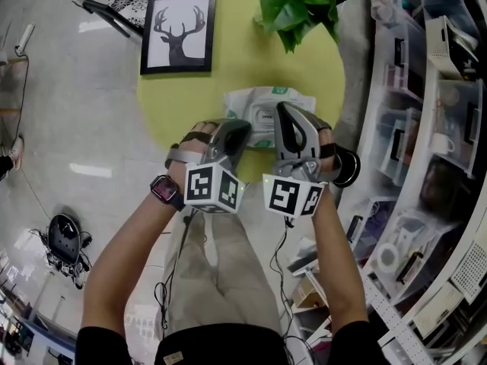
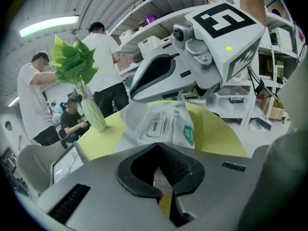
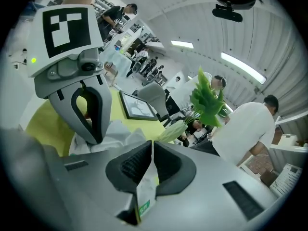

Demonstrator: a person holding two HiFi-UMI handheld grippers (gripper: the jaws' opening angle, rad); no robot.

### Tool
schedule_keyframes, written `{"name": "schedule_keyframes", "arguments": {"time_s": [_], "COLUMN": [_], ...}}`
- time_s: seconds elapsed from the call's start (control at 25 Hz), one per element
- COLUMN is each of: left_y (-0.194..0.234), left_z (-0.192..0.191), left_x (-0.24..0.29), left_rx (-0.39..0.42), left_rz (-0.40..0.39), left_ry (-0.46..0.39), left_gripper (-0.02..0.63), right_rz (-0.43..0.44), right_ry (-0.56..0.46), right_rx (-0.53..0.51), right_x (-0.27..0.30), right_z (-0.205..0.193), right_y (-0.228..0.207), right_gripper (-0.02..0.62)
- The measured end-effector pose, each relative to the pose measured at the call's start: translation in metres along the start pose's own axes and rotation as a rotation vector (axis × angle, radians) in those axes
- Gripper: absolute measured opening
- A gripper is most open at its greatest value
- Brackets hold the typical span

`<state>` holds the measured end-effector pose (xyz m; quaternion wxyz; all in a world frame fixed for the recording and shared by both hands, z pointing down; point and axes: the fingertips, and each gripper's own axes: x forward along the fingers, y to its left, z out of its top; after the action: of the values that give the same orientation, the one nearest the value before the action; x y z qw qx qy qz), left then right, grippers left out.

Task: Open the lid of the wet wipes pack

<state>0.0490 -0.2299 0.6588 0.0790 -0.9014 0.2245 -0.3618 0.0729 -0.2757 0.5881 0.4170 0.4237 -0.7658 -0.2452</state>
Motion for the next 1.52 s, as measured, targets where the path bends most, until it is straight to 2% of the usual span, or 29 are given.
{"name": "schedule_keyframes", "arguments": {"time_s": [0.24, 0.32, 0.48, 0.68, 0.92, 1.2, 1.52], "left_y": [0.001, 0.001, 0.001, 0.001, 0.001, 0.001, 0.001], "left_z": [0.000, 0.000, -0.001, 0.000, 0.000, -0.001, 0.001], "left_x": [0.000, 0.000, 0.000, 0.000, -0.001, -0.001, 0.000], "left_rx": [-0.005, -0.006, -0.009, -0.010, -0.015, -0.016, -0.020], "left_rz": [-0.001, -0.004, -0.007, -0.011, -0.013, -0.014, -0.012], "left_ry": [-0.002, -0.002, -0.002, -0.002, -0.003, -0.003, -0.002], "left_gripper": [0.015, 0.015, 0.015, 0.015, 0.015, 0.015, 0.015], "right_rz": [0.037, 0.069, 0.183, 0.223, 0.337, 0.398, 0.440], "right_ry": [0.028, 0.022, -0.033, -0.064, -0.039, 0.026, 0.076], "right_rx": [0.013, 0.051, 0.229, 0.340, 0.660, 0.731, 0.739], "right_x": [0.011, 0.014, 0.019, 0.024, 0.034, 0.047, 0.055], "right_z": [-0.010, -0.009, -0.006, -0.008, -0.025, -0.042, -0.049], "right_y": [-0.005, -0.005, -0.005, -0.010, -0.008, 0.000, 0.008], "right_gripper": [0.017, 0.017, 0.044, 0.038, 0.041, 0.044, 0.046]}}
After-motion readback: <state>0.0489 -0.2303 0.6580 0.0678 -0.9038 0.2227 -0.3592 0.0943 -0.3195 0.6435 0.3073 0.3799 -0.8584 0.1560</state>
